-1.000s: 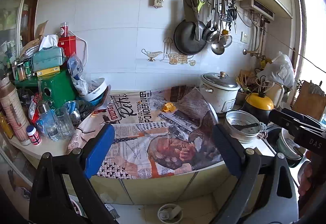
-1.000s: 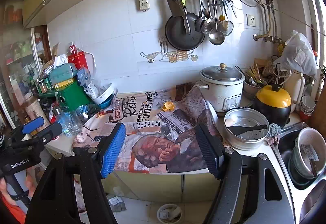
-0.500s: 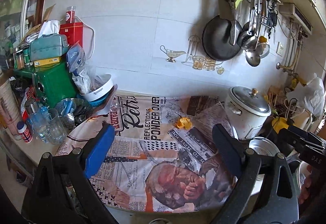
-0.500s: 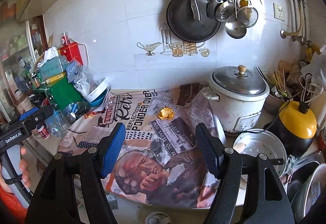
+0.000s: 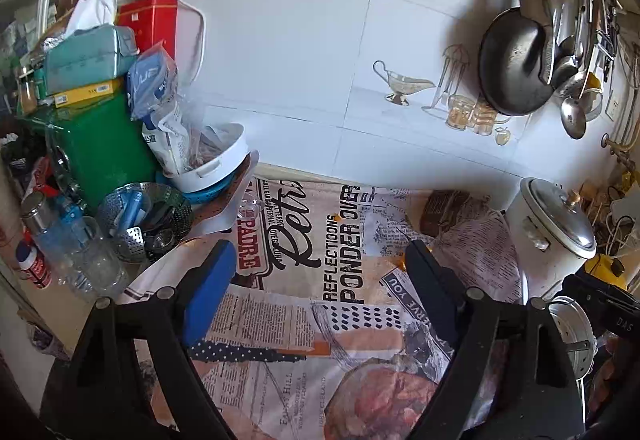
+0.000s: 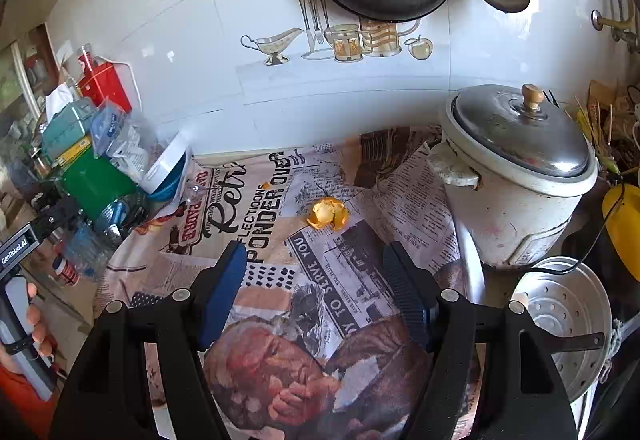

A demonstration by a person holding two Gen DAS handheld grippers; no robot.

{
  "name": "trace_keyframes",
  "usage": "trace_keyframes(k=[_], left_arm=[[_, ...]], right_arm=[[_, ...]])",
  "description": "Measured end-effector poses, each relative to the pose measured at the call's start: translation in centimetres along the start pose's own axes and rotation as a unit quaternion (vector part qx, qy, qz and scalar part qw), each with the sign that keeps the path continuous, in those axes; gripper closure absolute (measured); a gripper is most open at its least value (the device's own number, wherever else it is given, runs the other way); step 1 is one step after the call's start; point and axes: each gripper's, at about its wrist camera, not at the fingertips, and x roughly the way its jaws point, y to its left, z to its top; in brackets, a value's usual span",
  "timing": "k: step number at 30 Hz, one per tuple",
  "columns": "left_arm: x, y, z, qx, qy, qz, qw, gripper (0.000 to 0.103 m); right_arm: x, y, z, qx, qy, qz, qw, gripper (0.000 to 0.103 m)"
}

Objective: Collect trash
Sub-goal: 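Grasp the orange peel with the right gripper while the left grasps the clear plastic cup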

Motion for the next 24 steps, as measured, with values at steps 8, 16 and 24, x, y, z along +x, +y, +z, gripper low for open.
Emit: trace_keyframes(k=[8,16,24], left_arm=[[14.6,6.3,1.9,-0.028,0.089,-0.014,0.9955,0.064],[26.8,9.7,1.6,-0.051,0.138,-0.015,0.989,0.072],[33.7,12.9,0.7,-0.094,0.177,0.016,0.9796,0.078]], right_arm=[[7.6,1.1,2.6,0.045,0.028,-0.049,0.997,0.035],[16.3,-0.8,2.5,0.092,0.081,-0.081,0.989,0.035],[22.2,-2.4,2.3,0.108,0.124,-0.09,0.982,0.035]])
